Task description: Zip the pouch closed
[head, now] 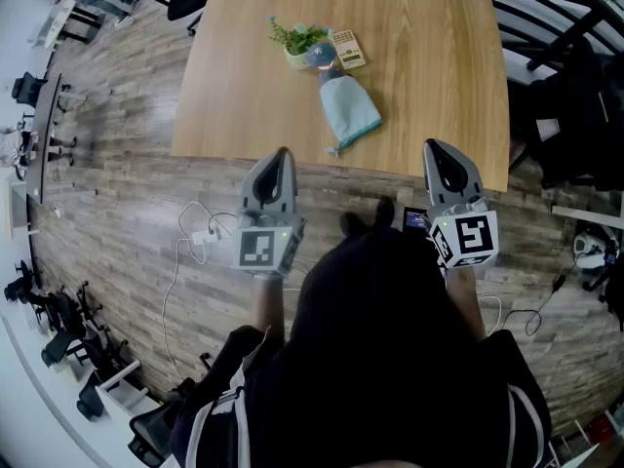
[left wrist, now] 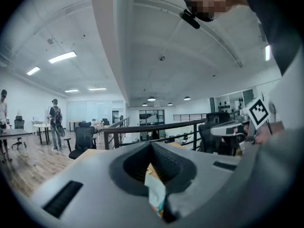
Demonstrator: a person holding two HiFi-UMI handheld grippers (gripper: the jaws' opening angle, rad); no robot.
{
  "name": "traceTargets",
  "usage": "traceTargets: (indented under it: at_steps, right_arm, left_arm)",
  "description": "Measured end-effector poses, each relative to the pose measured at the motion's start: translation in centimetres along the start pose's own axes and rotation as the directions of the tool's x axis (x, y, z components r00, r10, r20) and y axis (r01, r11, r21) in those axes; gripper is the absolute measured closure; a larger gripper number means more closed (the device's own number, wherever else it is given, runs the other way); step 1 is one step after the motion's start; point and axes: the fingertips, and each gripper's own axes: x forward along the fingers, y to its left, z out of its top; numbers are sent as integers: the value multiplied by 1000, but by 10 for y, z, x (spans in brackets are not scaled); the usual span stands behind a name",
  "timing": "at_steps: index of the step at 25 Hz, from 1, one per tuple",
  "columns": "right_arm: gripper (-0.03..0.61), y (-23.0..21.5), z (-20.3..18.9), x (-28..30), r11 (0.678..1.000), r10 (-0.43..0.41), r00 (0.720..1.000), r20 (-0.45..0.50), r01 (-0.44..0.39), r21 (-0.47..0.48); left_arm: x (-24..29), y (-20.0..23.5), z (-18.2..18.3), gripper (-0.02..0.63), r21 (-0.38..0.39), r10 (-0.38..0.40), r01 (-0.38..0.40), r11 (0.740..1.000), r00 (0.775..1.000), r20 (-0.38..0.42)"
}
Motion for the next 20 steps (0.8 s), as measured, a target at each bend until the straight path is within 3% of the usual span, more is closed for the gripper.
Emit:
traceTargets:
  at_steps: [9,13,20]
  right_arm:
    - [565,-16,-1,-7,1000,18,1000,5,-18,-12]
    - [564,-17,-1,-9,998,60,998,27,-61,30]
    - [565,-41,-15,-21,999,28,999,42,-30,38]
  left_arm:
    - [9,-22,-2,615,-14,1,-1,1000,1000,-18]
    - [13,-28,-5,615,13,-9,9,1000,999,-47]
    - [27,-43,-2,615,81,-34,43,996,994,-108]
